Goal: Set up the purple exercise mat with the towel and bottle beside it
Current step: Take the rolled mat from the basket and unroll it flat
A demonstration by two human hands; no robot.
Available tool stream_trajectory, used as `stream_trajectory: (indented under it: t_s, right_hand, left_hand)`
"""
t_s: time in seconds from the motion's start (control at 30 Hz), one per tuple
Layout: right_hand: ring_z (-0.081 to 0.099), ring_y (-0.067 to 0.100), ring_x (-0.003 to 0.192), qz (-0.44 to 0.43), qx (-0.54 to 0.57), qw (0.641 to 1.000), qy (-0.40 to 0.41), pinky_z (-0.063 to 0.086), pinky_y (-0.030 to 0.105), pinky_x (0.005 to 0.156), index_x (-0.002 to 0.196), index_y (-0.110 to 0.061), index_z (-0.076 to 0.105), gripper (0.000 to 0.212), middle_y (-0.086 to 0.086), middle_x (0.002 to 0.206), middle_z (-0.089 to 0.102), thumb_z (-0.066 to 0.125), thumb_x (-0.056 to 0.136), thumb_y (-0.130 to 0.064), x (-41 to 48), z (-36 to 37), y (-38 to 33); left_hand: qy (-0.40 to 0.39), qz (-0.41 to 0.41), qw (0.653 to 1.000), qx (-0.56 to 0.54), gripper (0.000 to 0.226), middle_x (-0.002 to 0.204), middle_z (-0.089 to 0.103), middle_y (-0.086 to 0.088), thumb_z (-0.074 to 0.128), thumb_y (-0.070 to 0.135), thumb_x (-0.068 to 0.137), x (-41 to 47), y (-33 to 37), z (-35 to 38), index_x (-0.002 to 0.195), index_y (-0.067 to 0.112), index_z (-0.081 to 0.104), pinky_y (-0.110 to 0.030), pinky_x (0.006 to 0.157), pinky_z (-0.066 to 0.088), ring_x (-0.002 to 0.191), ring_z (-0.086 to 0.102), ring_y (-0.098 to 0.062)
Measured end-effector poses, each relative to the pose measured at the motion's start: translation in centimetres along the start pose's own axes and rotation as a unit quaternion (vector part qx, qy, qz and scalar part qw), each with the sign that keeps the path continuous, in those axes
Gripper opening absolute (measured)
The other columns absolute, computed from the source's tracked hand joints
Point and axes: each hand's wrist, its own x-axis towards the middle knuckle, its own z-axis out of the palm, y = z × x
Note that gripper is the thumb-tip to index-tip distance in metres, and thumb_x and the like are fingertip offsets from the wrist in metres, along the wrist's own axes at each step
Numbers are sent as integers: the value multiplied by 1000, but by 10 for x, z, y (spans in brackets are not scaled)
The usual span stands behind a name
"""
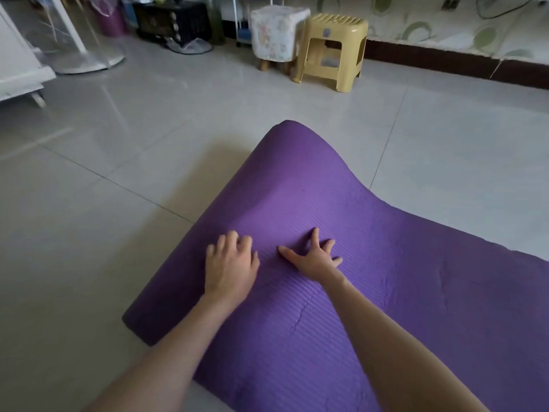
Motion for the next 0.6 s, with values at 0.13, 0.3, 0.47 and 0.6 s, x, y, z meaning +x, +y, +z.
stream_trajectory:
  t_s: [0.13, 0.3, 0.47, 0.6]
  right_hand:
    - [-10, 51, 142, 35, -28, 999, -15, 2, 60, 115, 151, -35, -12, 113, 12, 159, -20, 54, 71, -78, 12, 13, 17]
    - [-15, 52, 141, 48, -48, 997, -34, 5, 61, 115, 150, -33, -14, 113, 12, 158, -22, 52, 71, -79, 22, 21, 33]
    - [-14, 52, 141, 76, -37, 996, -28, 0, 64, 114, 150, -36, -16, 113, 17, 158, -19, 44, 68, -86, 20, 21, 22]
    - [-6, 48, 144, -16, 35, 998, -43, 0, 57, 115, 153, -31, -4, 91, 19, 160, -4, 39, 84, -73, 14, 29, -23]
  left_hand:
    - [-120, -178, 974, -75, 61, 123, 53, -24, 51, 55, 88, 58, -57, 4, 122, 3, 50, -49, 92, 40, 115, 51, -40]
    - [-264, -336, 854, -298, 104, 138, 51, -13, 40, 87, 69, 84, -95, 23, 136, 8, 44, -42, 104, 39, 126, 49, -34]
    - [-183, -330, 894, -241, 87, 115, 64, -10, 53, 83, 64, 79, -91, 10, 113, 11, 56, -40, 88, 48, 106, 60, -34]
    - [-106, -303, 932, -169, 71, 114, 64, -20, 60, 67, 76, 70, -64, -31, 110, 5, 52, -42, 80, 45, 105, 59, -41]
